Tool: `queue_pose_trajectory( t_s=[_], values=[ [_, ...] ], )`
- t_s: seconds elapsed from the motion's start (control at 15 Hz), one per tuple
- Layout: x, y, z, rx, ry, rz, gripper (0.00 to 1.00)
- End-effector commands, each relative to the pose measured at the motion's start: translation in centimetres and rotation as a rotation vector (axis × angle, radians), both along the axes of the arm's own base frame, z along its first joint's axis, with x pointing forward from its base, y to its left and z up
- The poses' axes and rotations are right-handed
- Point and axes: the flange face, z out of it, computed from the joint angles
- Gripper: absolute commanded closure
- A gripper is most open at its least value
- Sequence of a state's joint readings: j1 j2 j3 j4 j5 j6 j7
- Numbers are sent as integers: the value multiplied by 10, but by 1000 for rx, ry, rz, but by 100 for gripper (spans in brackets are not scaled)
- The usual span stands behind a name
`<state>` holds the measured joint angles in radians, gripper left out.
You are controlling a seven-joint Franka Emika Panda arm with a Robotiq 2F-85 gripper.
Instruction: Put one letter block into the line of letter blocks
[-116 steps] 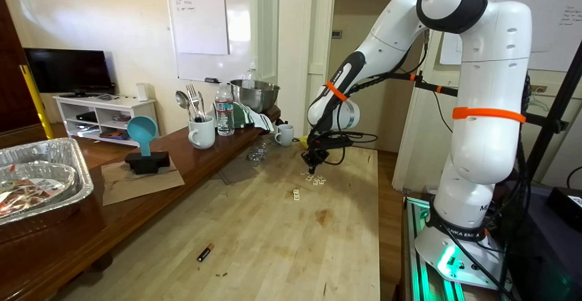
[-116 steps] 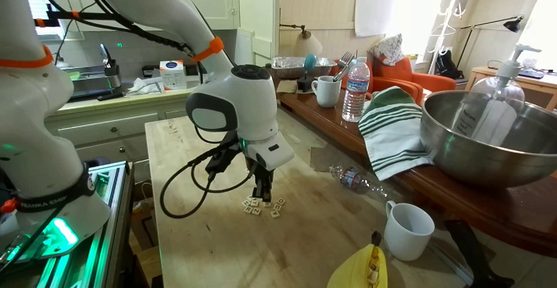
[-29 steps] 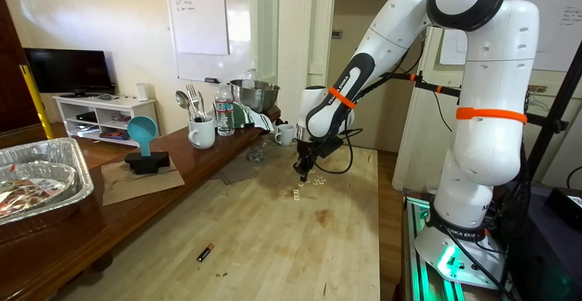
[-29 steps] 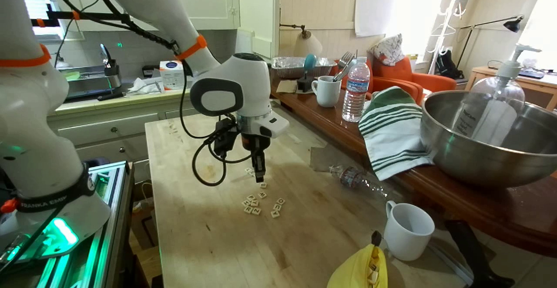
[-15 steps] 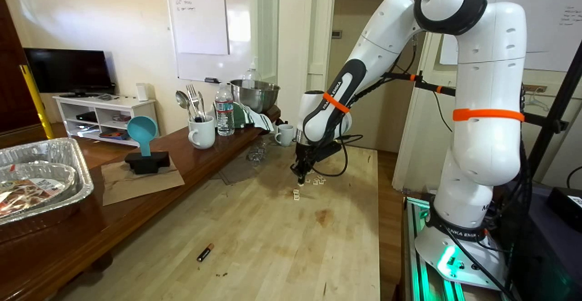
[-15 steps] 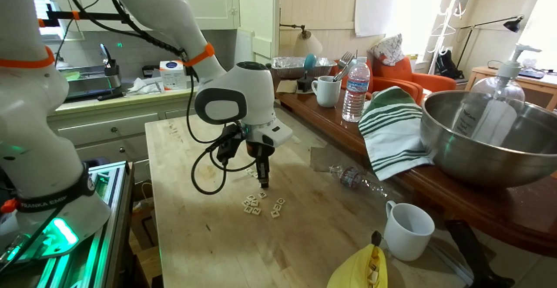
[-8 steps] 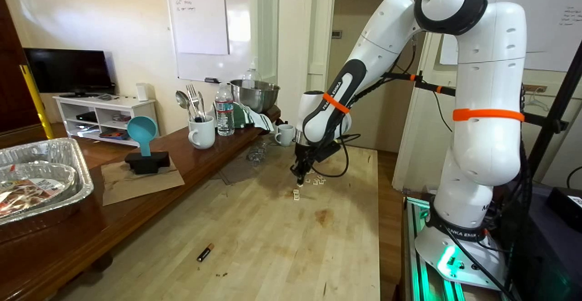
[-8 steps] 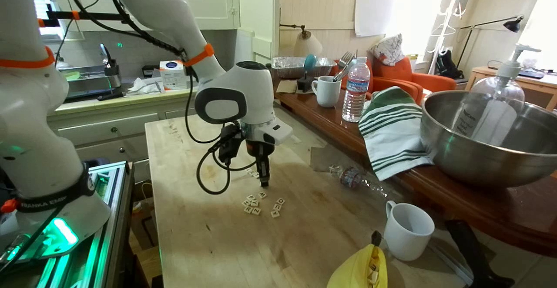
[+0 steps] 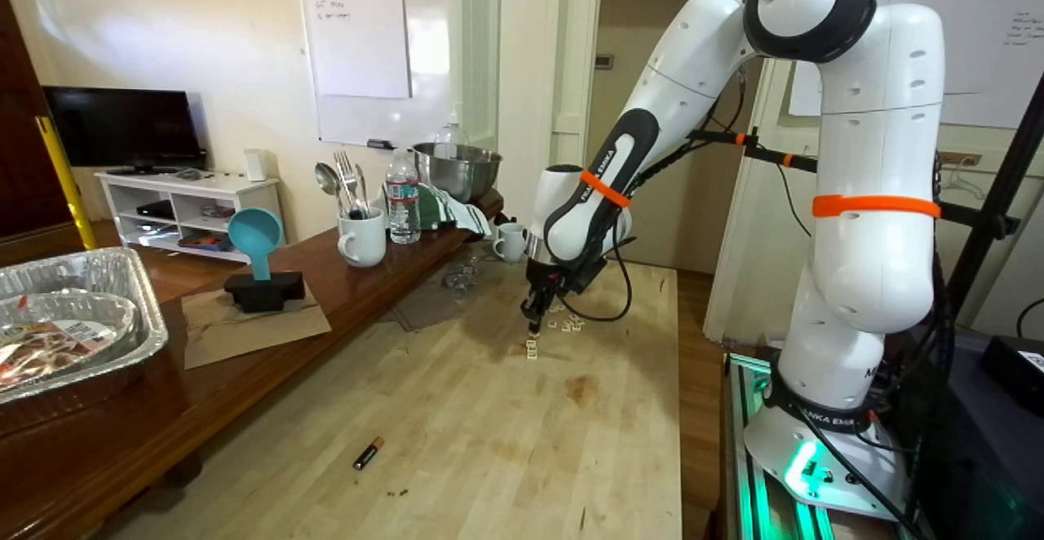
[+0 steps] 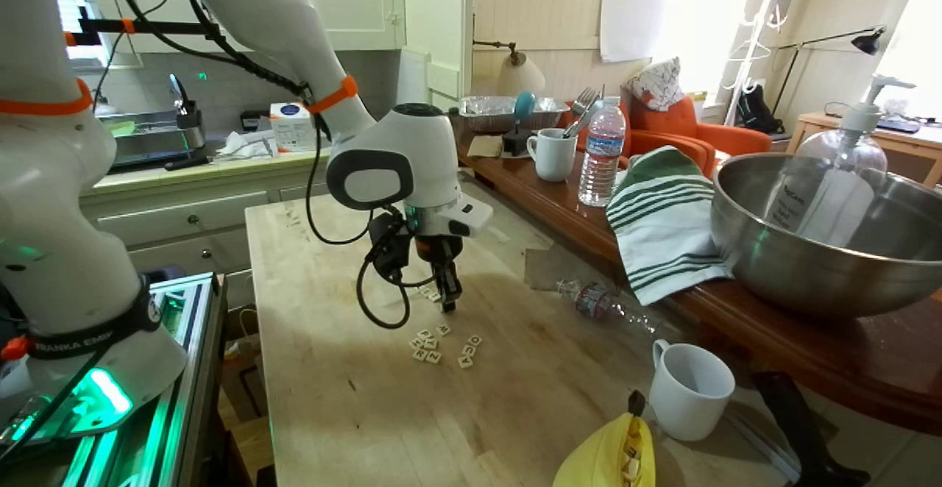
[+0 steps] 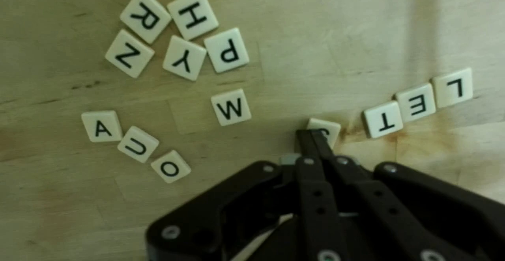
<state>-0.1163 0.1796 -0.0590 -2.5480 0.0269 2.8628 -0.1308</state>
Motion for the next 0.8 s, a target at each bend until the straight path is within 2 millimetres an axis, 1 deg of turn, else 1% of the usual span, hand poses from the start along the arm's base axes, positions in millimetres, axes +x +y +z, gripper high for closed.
queue_pose_trajectory(
  t_s=[0.0, 0.73],
  values=[
    [-6, 8, -12, -23, 0, 105, 100],
    [-11, 17, -15, -80, -5, 300, 100]
  ],
)
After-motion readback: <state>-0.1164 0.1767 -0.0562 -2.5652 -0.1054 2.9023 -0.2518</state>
